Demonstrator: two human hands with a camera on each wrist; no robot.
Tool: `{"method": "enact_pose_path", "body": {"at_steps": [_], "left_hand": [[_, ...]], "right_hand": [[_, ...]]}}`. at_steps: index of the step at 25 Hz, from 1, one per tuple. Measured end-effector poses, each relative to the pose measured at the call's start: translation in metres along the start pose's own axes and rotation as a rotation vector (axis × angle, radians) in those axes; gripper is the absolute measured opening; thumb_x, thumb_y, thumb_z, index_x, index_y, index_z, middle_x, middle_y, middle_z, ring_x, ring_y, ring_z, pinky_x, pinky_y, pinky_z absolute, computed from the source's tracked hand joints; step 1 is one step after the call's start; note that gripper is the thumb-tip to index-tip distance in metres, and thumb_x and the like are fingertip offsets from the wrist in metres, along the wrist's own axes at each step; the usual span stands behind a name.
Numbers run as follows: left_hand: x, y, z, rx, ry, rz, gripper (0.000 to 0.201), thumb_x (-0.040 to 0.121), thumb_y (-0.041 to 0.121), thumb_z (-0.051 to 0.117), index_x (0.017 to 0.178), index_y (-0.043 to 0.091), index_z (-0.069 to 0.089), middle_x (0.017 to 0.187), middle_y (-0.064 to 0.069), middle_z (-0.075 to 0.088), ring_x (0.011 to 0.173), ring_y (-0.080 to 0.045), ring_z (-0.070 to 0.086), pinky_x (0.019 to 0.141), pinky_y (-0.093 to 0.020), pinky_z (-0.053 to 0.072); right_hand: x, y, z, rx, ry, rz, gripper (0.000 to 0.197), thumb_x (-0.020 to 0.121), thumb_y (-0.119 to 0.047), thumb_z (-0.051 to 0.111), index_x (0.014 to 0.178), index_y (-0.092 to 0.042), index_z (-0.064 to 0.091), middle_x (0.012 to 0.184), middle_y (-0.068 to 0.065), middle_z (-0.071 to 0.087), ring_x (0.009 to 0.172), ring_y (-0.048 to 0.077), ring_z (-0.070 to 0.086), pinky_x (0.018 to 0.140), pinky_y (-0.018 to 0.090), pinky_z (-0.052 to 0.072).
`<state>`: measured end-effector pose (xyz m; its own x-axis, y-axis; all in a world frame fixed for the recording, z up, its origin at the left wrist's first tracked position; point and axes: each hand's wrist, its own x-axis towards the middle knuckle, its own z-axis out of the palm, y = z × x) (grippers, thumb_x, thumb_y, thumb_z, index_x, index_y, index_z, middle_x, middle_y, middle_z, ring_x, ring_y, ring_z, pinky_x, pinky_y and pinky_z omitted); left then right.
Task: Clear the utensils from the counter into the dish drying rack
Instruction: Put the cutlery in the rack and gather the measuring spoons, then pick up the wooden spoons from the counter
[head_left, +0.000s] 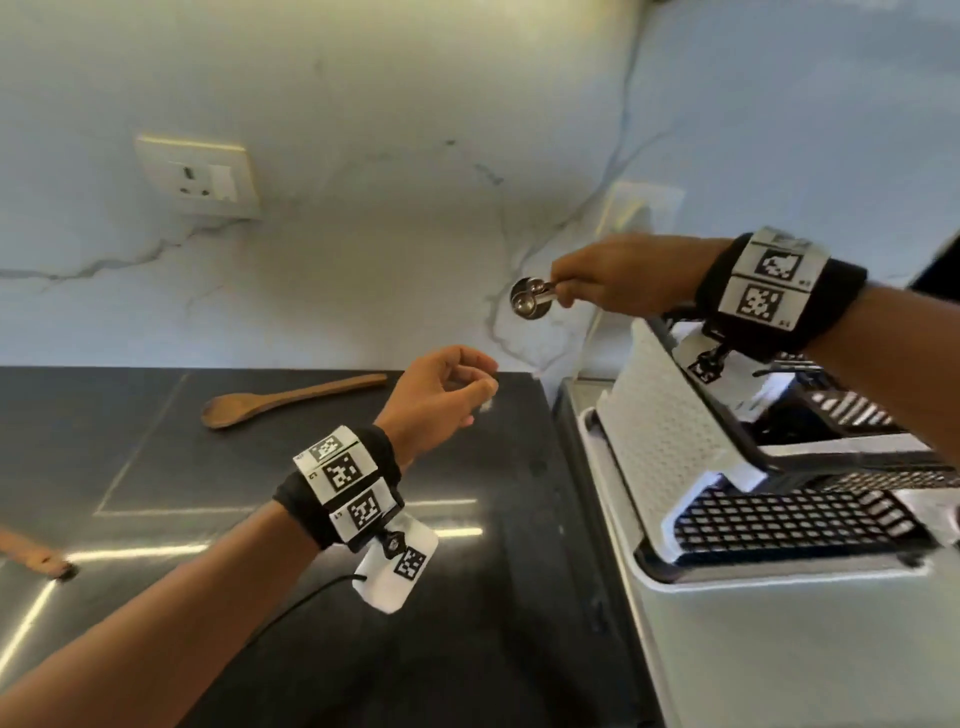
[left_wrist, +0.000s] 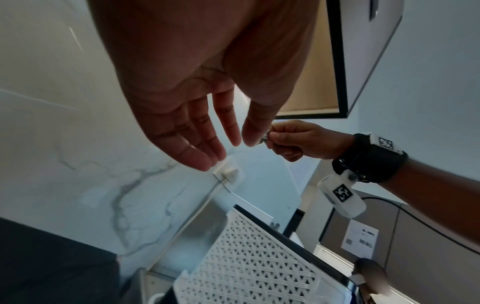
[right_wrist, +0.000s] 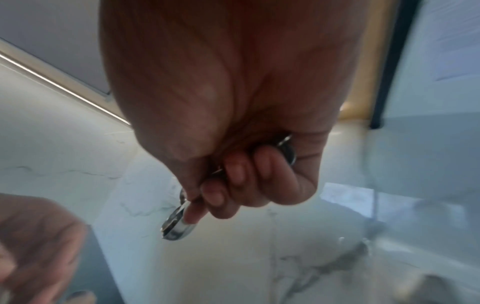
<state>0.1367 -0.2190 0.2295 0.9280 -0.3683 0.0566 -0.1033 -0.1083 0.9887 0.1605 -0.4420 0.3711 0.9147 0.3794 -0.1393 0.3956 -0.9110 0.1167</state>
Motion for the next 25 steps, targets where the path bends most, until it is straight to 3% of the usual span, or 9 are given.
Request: {"method": "enact_pose_path", "body": {"at_steps": [4, 6, 9, 12, 14, 16, 19, 23, 25], "left_hand": [[0.044, 0.02, 0.098, 0.005, -0.116, -0.008, 0.018, 0.089, 0.015, 0.065, 0.107, 0.015, 0.065, 0.083, 0.007, 0.064, 0.077, -0.009, 0.061, 0.065, -0.023, 0.052], [0.066, 0.027, 0.14, 0.018, -0.162, -0.03, 0.029, 0.089, 0.021, 0.066, 0.117, 0.017, 0.061, 0.098, 0.004, 0.063, 0.089, -0.01, 0.063, 0.07, -0.023, 0.053], [0.093, 0.029, 0.179, 0.036, -0.173, -0.096, 0.053, 0.087, 0.033, 0.069, 0.135, 0.026, 0.048, 0.13, -0.001, 0.052, 0.114, -0.016, 0.058, 0.084, -0.03, 0.055], [0.111, 0.028, 0.203, 0.108, -0.161, -0.164, 0.069, 0.086, 0.034, 0.07, 0.145, 0.033, 0.035, 0.148, -0.004, 0.038, 0.124, -0.022, 0.051, 0.095, -0.041, 0.051], [0.119, 0.029, 0.211, 0.111, -0.156, -0.205, 0.073, 0.085, 0.028, 0.071, 0.147, 0.035, 0.033, 0.149, -0.006, 0.036, 0.124, -0.024, 0.051, 0.087, -0.039, 0.055], [0.121, 0.029, 0.213, 0.043, -0.181, -0.267, 0.072, 0.085, 0.02, 0.071, 0.145, 0.037, 0.035, 0.145, -0.009, 0.039, 0.122, -0.026, 0.052, 0.083, -0.041, 0.057], [0.124, 0.026, 0.216, -0.092, -0.176, -0.316, 0.066, 0.082, 0.011, 0.072, 0.137, 0.037, 0.044, 0.131, -0.014, 0.047, 0.115, -0.029, 0.058, 0.083, -0.052, 0.057], [0.126, 0.022, 0.217, -0.164, -0.141, -0.324, 0.063, 0.079, 0.006, 0.073, 0.13, 0.035, 0.049, 0.128, -0.02, 0.051, 0.113, -0.032, 0.06, 0.079, -0.051, 0.058], [0.127, 0.021, 0.218, -0.174, -0.142, -0.326, 0.064, 0.078, 0.005, 0.073, 0.13, 0.035, 0.05, 0.127, -0.02, 0.053, 0.113, -0.032, 0.061, 0.079, -0.051, 0.058]], "right_hand": [[-0.049, 0.127, 0.004, 0.03, 0.003, 0.14, 0.025, 0.104, -0.028, 0.042, 0.098, -0.019, 0.065, 0.089, -0.004, 0.059, 0.089, 0.021, 0.055, 0.08, 0.034, 0.038], [-0.064, 0.18, 0.016, 0.019, -0.057, 0.176, 0.026, 0.103, -0.031, 0.043, 0.097, -0.022, 0.067, 0.093, 0.0, 0.064, 0.089, 0.023, 0.059, 0.083, 0.039, 0.044], [-0.062, 0.222, 0.034, -0.006, -0.154, 0.146, 0.024, 0.103, -0.03, 0.046, 0.091, -0.024, 0.065, 0.075, -0.008, 0.06, 0.072, 0.011, 0.055, 0.068, 0.028, 0.039], [-0.043, 0.244, 0.049, -0.041, -0.19, 0.086, 0.025, 0.102, -0.032, 0.049, 0.094, -0.021, 0.07, 0.074, -0.01, 0.06, 0.072, 0.01, 0.055, 0.07, 0.028, 0.036], [-0.024, 0.25, 0.057, -0.045, -0.235, 0.049, 0.026, 0.1, -0.035, 0.05, 0.094, -0.023, 0.072, 0.081, -0.003, 0.068, 0.078, 0.016, 0.061, 0.072, 0.028, 0.038], [-0.008, 0.248, 0.064, -0.047, -0.322, 0.032, 0.025, 0.1, -0.034, 0.051, 0.087, -0.026, 0.07, 0.079, -0.002, 0.069, 0.072, 0.013, 0.06, 0.067, 0.025, 0.038], [0.01, 0.244, 0.074, -0.076, -0.407, 0.017, 0.028, 0.099, -0.033, 0.053, 0.092, -0.014, 0.072, 0.078, 0.0, 0.069, 0.068, 0.012, 0.059, 0.065, 0.024, 0.043], [0.019, 0.238, 0.091, -0.082, -0.453, -0.022, 0.028, 0.099, -0.03, 0.052, 0.085, -0.016, 0.071, 0.08, 0.005, 0.069, 0.071, 0.015, 0.059, 0.076, 0.032, 0.051], [0.021, 0.237, 0.097, -0.095, -0.421, -0.035, 0.027, 0.099, -0.029, 0.051, 0.093, -0.013, 0.073, 0.09, 0.009, 0.073, 0.076, 0.017, 0.06, 0.081, 0.035, 0.052]]}}
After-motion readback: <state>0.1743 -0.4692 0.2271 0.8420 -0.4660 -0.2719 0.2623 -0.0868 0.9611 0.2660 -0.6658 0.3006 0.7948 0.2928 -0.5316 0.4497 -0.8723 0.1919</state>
